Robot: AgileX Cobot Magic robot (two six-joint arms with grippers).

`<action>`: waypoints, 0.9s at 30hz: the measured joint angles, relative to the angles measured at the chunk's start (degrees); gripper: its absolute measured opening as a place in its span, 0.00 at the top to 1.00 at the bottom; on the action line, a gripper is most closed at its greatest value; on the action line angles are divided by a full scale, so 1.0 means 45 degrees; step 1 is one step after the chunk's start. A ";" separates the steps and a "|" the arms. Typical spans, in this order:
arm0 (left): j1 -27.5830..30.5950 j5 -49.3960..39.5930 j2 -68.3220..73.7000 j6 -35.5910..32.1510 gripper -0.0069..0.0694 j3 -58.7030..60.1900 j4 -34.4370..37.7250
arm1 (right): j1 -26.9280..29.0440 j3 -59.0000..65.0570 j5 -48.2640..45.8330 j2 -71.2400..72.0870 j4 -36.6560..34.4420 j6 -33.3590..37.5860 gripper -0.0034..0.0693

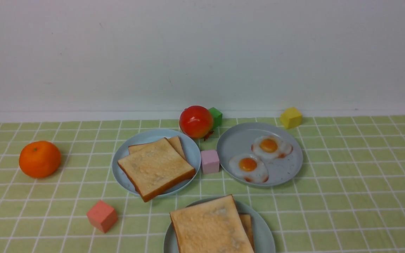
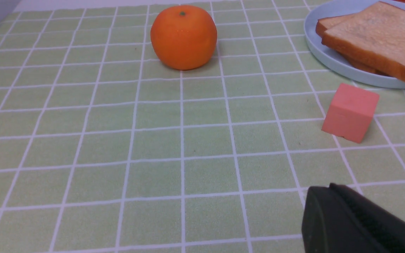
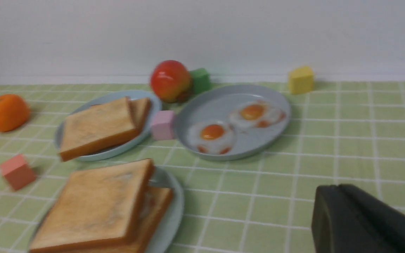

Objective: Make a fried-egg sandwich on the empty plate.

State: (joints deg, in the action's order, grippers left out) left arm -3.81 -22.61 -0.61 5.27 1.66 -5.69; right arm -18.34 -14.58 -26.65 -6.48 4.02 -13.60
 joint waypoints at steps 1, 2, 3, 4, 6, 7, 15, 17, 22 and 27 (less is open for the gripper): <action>0.0000 0.0000 0.0000 0.0000 0.90 0.0000 0.0000 | 0.0464 0.0228 0.0090 0.0055 0.0000 0.0000 0.92; 0.0000 0.0000 0.0000 0.0000 0.89 0.0000 0.0000 | 0.0574 0.0350 0.0157 0.0072 0.0000 0.0000 0.92; 0.0000 0.0000 0.0000 0.0000 0.89 0.0000 0.0000 | 0.1440 0.0912 0.0456 0.0291 0.0000 0.0000 0.91; 0.0000 0.0000 0.0000 0.0000 0.89 0.0000 0.0000 | 0.1833 0.1290 0.0650 0.0479 0.0000 0.0000 0.91; 0.0000 0.0000 0.0000 0.0000 0.89 0.0000 0.0000 | 0.2342 0.1932 0.0982 0.0858 0.0000 0.0000 0.91; 0.0000 0.0000 0.0000 0.0000 0.89 0.0000 0.0000 | 0.2537 0.2276 0.1128 0.1081 0.0000 0.0000 0.91; 0.0000 0.0030 -0.0012 0.0000 0.88 0.0000 0.0000 | 0.3042 0.3436 0.0882 0.1585 -0.0049 -0.0205 0.89; 0.0000 0.0030 -0.0012 0.0000 0.88 0.0000 0.0000 | 0.3042 0.3436 0.0882 0.1585 -0.0049 -0.0229 0.89; 0.0000 0.0030 -0.0012 0.0000 0.87 0.0000 0.0000 | 0.3042 0.3436 0.0871 0.1585 -0.0060 -0.0239 0.88; 0.0000 0.0030 -0.0012 0.0000 0.87 0.0000 0.0000 | 0.3042 0.3436 0.0871 0.1585 -0.0060 -0.0239 0.88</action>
State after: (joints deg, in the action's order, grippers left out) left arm -3.81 -22.48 -0.66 5.27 1.66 -5.69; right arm -4.65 0.88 -22.74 0.66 3.75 -14.68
